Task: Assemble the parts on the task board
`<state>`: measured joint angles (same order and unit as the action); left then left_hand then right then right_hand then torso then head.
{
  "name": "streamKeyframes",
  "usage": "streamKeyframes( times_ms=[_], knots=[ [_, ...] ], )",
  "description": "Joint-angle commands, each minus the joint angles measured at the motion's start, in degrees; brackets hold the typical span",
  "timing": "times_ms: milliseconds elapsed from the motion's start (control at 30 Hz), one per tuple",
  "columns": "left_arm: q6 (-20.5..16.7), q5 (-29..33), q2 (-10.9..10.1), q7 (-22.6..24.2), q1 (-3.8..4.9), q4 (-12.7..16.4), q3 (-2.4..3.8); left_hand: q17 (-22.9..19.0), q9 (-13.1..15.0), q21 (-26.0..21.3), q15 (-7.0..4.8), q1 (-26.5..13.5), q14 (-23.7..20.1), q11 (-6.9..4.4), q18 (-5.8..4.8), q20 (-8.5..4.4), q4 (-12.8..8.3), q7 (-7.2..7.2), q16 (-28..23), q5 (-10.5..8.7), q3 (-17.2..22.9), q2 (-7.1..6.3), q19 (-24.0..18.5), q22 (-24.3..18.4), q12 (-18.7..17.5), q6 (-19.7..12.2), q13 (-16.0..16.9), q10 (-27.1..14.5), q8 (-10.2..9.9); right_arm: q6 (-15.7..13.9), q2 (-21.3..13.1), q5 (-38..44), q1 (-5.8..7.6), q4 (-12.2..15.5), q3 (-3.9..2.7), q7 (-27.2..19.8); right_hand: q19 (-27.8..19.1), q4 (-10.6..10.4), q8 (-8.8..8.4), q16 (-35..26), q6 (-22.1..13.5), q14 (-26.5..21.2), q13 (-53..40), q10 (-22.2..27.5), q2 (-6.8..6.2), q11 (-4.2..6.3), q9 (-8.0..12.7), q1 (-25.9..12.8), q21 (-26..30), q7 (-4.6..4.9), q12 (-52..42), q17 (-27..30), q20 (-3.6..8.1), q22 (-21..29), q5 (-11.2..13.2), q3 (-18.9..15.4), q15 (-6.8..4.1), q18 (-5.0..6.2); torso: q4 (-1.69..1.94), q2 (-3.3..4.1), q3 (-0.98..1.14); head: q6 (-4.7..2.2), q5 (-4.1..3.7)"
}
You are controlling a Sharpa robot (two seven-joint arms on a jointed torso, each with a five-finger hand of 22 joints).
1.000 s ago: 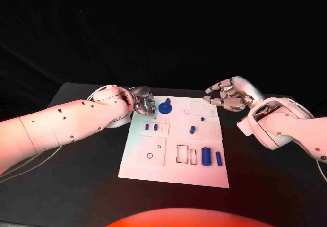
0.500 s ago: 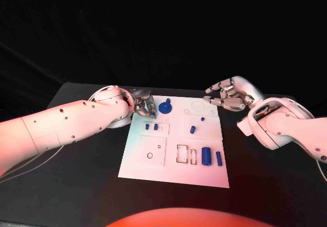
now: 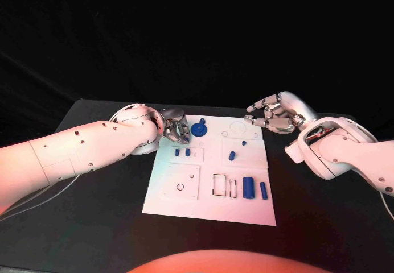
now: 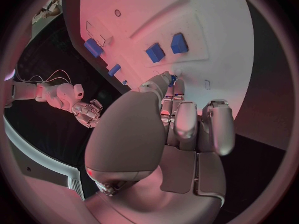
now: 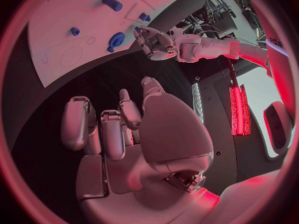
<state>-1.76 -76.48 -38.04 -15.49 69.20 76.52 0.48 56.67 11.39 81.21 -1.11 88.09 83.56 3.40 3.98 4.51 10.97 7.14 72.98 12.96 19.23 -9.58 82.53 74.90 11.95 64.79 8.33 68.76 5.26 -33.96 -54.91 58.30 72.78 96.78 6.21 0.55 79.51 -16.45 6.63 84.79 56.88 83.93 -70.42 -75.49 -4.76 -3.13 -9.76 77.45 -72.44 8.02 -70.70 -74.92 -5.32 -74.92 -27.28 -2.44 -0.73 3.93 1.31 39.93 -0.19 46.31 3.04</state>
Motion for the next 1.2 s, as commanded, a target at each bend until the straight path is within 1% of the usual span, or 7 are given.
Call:
streamKeyframes(
  times_ms=[33, 367, 633, 1033, 1200],
  knots=[
    [1.27, 0.42, 0.17, -0.12, -0.01, -0.09, 0.01, -0.07, -0.08, -0.04, 0.15, -0.57, -0.15, -0.09, -1.03, 0.07, 0.02, -0.02, -0.21, 0.26, 0.28, 0.10, -0.14, 5.38, -0.39, 0.24, -0.03, 0.43, -0.24, 0.18, 0.03, 0.58, -0.06, 0.01, 0.00, -0.24, -0.15, 0.14, 0.24, -0.32, 0.20, 3.58, -0.06, -0.24, 0.43, 0.08, 0.08, -0.02, 0.27, -0.17, -0.27, -4.61, 0.10, -2.04, -0.32, -0.05, -0.30, 0.45, 0.01, 0.01, 0.04, 0.03, 0.00],
    [1.46, 0.17, 0.21, -0.77, -0.01, -0.45, 0.00, -0.09, -0.10, 0.03, 0.12, -0.55, -0.16, -0.14, -1.06, 0.06, -0.07, -0.06, -0.22, 0.26, 0.38, 0.09, -0.08, 5.47, -0.43, 0.34, 0.00, 0.56, -0.25, 0.16, -0.10, 0.58, -0.07, 0.12, 0.00, -0.19, -0.15, 0.14, 0.24, -0.32, 0.20, 3.58, -0.06, -0.24, 0.43, 0.08, 0.08, -0.02, 0.27, -0.17, -0.27, -4.61, 0.10, -2.04, -0.32, -0.05, -0.30, 0.45, -0.01, 0.01, 0.06, 0.14, 0.03],
    [1.43, -0.06, 0.35, -0.94, -0.01, -0.57, -0.01, -0.16, -0.11, 0.08, 0.10, -0.56, -0.17, -0.17, -1.07, 0.05, -0.13, -0.09, -0.24, 0.25, 0.45, 0.08, -0.04, 5.53, -0.46, 0.45, 0.03, 0.68, -0.25, 0.14, -0.10, 0.58, -0.08, 0.15, 0.00, -0.21, -0.15, 0.14, 0.24, -0.32, 0.20, 3.58, -0.06, -0.24, 0.43, 0.08, 0.08, -0.02, 0.27, -0.17, -0.27, -4.61, 0.10, -2.04, -0.32, -0.05, -0.30, 0.45, 0.01, -0.01, 0.04, 0.20, -0.01],
    [1.57, 0.00, 1.01, -0.60, -0.09, -1.00, -0.04, -0.16, -0.11, 0.13, 0.08, -0.59, -0.17, -0.19, -1.09, 0.04, -0.17, -0.11, -0.23, 0.25, 0.51, 0.09, 0.00, 5.59, -0.48, 0.56, 0.05, 0.79, -0.24, 0.16, -0.12, 0.58, -0.08, 0.22, 0.00, -0.22, -0.11, 0.20, 0.27, -0.33, 0.22, 3.58, -0.08, -0.29, 0.56, 0.11, 0.09, 0.14, 0.27, -0.19, -0.32, -4.61, 0.13, -2.08, -0.44, 0.05, -0.33, 0.45, 0.01, 0.03, 0.02, 0.16, -0.09],
    [2.32, 0.10, 1.18, -0.70, -0.15, -1.09, -0.08, -0.16, -0.11, 0.13, 0.08, -0.59, -0.17, -0.19, -1.09, 0.04, -0.17, -0.11, -0.23, 0.25, 0.51, 0.09, 0.00, 5.59, -0.48, 0.56, 0.05, 0.79, -0.24, 0.18, -0.13, 0.58, -0.08, 0.23, 0.00, -0.21, -0.11, 0.20, 0.27, -0.33, 0.22, 3.58, -0.08, -0.29, 0.56, 0.11, 0.09, 0.14, 0.27, -0.19, -0.32, -4.61, 0.13, -2.08, -0.44, 0.05, -0.33, 0.45, 0.00, -0.03, 0.05, 0.21, -0.07]
  ],
)
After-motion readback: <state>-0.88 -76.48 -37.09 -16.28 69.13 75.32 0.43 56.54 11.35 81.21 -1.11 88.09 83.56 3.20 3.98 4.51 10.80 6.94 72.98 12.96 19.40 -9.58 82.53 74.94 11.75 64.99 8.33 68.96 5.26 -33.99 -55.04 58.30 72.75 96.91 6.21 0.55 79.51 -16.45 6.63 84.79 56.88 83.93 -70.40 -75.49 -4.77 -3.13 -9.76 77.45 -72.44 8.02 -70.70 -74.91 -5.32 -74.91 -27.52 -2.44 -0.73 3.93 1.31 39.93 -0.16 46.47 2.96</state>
